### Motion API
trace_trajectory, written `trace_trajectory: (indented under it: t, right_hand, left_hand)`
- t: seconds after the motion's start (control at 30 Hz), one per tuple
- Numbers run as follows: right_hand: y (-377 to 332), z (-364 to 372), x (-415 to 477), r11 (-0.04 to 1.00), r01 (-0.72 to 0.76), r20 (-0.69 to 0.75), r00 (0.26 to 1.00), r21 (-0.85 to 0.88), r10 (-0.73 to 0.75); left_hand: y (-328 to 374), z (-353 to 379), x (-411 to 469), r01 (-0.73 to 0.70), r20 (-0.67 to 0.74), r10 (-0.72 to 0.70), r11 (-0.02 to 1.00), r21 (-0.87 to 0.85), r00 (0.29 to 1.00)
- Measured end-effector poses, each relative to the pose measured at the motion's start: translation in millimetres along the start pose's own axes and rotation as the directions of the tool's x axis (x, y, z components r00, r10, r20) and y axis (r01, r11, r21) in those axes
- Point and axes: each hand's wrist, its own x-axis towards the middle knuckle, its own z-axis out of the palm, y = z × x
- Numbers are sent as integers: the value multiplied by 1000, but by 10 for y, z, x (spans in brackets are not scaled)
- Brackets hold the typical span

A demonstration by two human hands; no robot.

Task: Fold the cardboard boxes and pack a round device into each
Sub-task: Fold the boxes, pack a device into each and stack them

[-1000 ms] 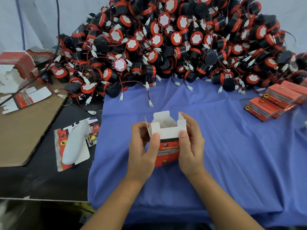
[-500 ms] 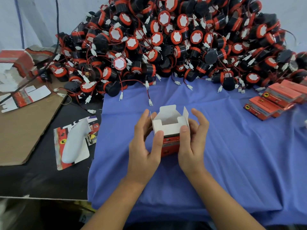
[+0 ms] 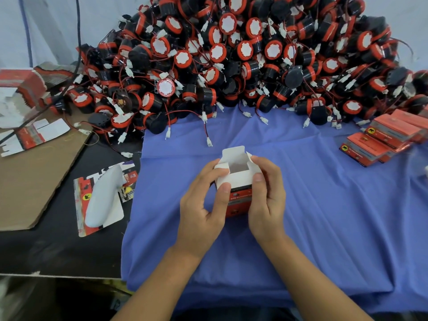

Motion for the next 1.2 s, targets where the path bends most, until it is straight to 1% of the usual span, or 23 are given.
trace_trajectory:
  t: [0.1, 0.17, 0.2, 0.23, 0.27, 0.3, 0.33, 0.4, 0.5, 0.6, 0.67, 0.77, 0.8, 0.87, 0.97, 1.03, 1.2]
  right_hand:
    - [1, -5, 0, 999, 5, -3, 1000, 39, -5]
    - [2, -5, 5, 998, 6, -3, 1000, 55, -6]
    - [7, -5, 8, 998, 8, -1, 1000, 58, -8]
    - [11, -5, 7, 998, 6, -3, 1000, 59, -5]
    - [14, -7, 8, 998, -2, -15, 1000, 61, 3]
    - [24, -13, 13, 998, -14, -34, 999, 66, 16]
    - [37, -18, 14, 997, -26, -53, 998, 75, 30]
    - [54, -22, 12, 995, -36, -80, 996, 90, 43]
    - [46, -17, 7, 996, -26, -94, 995, 90, 35]
    - [33, -15, 10, 997, -14, -94, 995, 77, 21]
    - [29, -16, 15, 997, -28, -100, 994, 70, 35]
    - [24, -15, 19, 997, -47, -108, 993, 68, 54]
    - [19, -14, 21, 997, -47, -108, 993, 62, 53]
    - [9, -10, 33, 996, -60, -116, 991, 70, 67]
    - [-19, -15, 35, 993, -67, -110, 991, 93, 77]
    - [-33, -21, 28, 992, -75, -97, 992, 99, 85]
    - [-28, -31, 25, 989, -125, -95, 987, 80, 132]
  left_hand:
    - [0, 0, 6, 8, -9, -8, 1000, -16, 1000]
    - [31, 25, 33, 61, -15, -62, 996, -61, 998]
    - [62, 43, 58, 141, -13, -144, 982, -123, 990]
    - [115, 66, 97, 256, 5, -261, 944, -211, 965]
    - [173, 93, 148, 368, 42, -372, 883, -292, 927]
    - [216, 124, 207, 450, 77, -452, 828, -333, 889]
    - [256, 151, 271, 486, 87, -486, 812, -325, 870]
    - [332, 190, 383, 454, 41, -458, 857, -244, 888]
    - [382, 202, 464, 312, 3, -315, 938, -149, 949]
    - [290, 147, 391, 214, 42, -211, 973, -82, 977]
    - [195, 95, 258, 177, 90, -170, 981, -77, 981]
    - [71, 49, 63, 60, 178, -53, 998, -31, 982]
    - [45, 42, 40, 41, 192, -39, 999, -4, 981]
    - [19, 42, 43, 77, 207, -80, 997, 22, 975]
    - [8, 45, 67, 144, 243, -141, 990, 5, 960]
    - [-13, 54, 55, 138, 251, -134, 990, 3, 959]
    - [-47, 57, 22, 80, 167, -91, 994, 71, 982]
